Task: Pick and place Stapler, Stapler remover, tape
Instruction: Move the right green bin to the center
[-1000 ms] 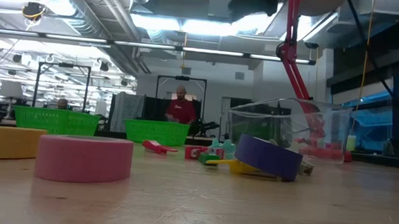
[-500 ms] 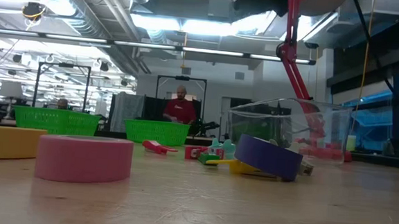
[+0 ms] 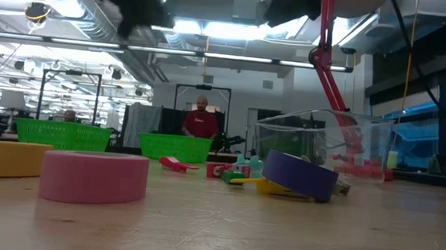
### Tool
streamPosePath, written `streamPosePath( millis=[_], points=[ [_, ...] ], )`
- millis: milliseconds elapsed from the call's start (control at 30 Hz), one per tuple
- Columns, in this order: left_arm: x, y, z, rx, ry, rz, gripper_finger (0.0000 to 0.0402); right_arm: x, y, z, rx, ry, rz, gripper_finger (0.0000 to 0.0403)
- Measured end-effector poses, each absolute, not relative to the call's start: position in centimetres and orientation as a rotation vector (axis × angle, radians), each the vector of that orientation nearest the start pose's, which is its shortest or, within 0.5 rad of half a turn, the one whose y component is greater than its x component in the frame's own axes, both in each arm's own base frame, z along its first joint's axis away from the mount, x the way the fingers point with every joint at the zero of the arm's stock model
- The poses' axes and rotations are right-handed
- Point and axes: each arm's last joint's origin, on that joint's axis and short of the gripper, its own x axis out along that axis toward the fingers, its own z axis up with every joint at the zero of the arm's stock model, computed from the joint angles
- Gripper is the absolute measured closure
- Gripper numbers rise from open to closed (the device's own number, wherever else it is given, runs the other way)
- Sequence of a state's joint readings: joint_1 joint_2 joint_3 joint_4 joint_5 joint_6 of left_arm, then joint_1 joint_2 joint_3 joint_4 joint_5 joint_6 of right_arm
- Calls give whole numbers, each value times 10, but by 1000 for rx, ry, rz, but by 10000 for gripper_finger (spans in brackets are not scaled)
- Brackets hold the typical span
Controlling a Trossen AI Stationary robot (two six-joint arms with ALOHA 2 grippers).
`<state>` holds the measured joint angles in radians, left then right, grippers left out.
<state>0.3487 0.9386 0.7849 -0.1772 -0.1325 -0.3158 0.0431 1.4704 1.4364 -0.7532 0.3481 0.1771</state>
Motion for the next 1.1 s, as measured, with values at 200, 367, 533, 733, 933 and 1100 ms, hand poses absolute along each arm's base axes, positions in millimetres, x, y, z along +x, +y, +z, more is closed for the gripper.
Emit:
streamPosePath(
  millis=[200, 367, 533, 733, 933, 1100],
  points=[
    [229, 102, 269, -425, 495, 602, 359, 308, -4, 351, -10, 753, -366, 236],
    [258, 126, 252, -378, 712, 628, 359, 308, -9, 351, -27, 758, -371, 236],
    [284, 155, 238, -334, 849, 638, 359, 307, -9, 351, -62, 765, -358, 236],
    [296, 175, 211, -360, 1040, 609, 359, 307, -9, 350, -72, 768, -354, 236],
    [300, 179, 181, -391, 1154, 560, 359, 306, -9, 349, -103, 792, -342, 236],
    [303, 178, 167, -431, 1200, 555, 359, 306, -9, 349, -109, 800, -340, 236]
  ],
)
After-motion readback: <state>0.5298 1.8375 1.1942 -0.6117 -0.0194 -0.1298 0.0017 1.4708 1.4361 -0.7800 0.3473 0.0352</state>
